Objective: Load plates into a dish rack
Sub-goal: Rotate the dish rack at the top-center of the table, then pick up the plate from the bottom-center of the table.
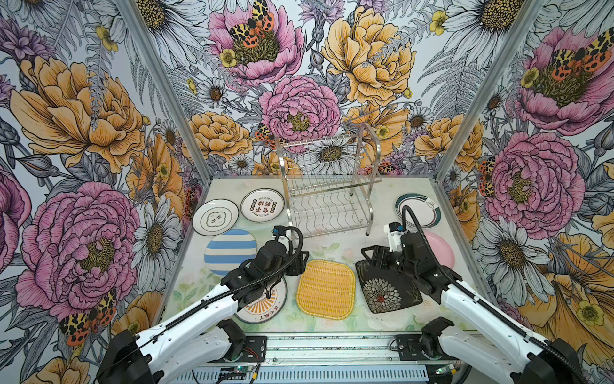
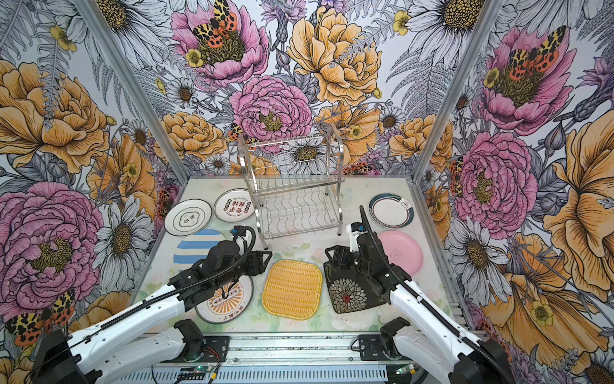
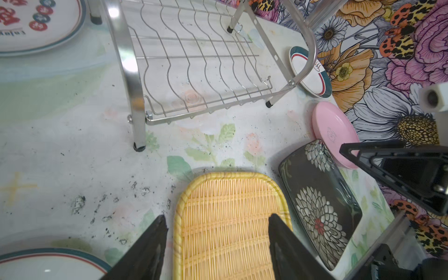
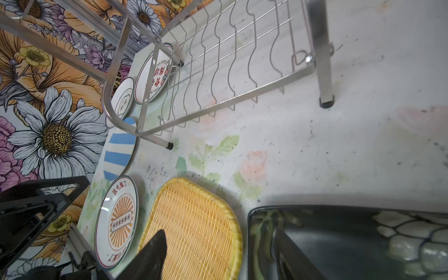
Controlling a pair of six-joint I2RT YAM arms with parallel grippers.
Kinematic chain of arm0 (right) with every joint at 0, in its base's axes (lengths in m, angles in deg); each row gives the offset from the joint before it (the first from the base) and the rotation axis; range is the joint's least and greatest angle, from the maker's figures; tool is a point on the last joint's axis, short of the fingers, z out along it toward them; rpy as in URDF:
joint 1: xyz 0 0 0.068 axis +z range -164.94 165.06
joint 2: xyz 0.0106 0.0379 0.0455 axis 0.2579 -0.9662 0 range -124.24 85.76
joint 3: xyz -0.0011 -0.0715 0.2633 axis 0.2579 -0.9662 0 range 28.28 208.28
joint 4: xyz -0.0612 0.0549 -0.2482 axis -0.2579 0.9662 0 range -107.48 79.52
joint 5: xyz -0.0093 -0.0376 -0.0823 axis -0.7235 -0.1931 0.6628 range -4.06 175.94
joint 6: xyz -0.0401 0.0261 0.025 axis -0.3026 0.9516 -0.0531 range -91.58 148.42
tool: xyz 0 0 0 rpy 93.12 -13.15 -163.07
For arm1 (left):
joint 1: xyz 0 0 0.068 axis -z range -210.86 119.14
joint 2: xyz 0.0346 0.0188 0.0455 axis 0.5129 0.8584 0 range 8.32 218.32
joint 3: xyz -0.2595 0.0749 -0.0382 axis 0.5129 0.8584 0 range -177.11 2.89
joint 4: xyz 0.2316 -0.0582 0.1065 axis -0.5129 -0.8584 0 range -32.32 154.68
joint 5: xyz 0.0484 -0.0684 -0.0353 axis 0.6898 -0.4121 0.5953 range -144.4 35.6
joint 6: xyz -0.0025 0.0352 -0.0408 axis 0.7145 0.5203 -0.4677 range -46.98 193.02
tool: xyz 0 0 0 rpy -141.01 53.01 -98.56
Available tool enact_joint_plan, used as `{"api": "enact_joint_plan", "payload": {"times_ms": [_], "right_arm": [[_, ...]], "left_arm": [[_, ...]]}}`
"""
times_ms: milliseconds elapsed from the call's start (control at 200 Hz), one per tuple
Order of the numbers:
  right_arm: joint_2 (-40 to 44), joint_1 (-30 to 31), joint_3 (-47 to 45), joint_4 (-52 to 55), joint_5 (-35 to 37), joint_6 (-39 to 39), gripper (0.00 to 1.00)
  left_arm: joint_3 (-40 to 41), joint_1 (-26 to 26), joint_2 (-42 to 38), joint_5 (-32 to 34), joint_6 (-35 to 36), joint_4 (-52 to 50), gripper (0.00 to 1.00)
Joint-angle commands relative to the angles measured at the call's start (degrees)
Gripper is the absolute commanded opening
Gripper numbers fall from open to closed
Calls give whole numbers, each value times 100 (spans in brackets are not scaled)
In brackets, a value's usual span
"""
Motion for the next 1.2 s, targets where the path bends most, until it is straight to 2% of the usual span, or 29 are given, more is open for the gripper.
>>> {"api": "enact_joint_plan", "payload": {"times_ms": [0, 195, 350, 696, 931, 1191], "right_arm": [[157, 451, -106, 212, 137, 634, 70], [-33, 1299, -132, 204, 728, 1052, 71], [-241, 1622, -56, 195, 841, 1236, 71], [35, 1644, -482, 195, 705, 1533, 72], [271, 1587, -637, 195, 591, 1598, 74], [293, 1347, -664, 193, 366, 1504, 75]], "left_arm": [[245, 40, -43, -459, -390, -306, 67], [572, -224, 318, -1063, -382, -81, 68], [693, -433, 666, -1509, -320, 206, 67], [837, -885, 1607, -2472, -114, 1163, 63], [851, -1012, 2147, -2737, 2, 1496, 60], [1049, -1039, 2537, -3152, -209, 2049, 53]]}}
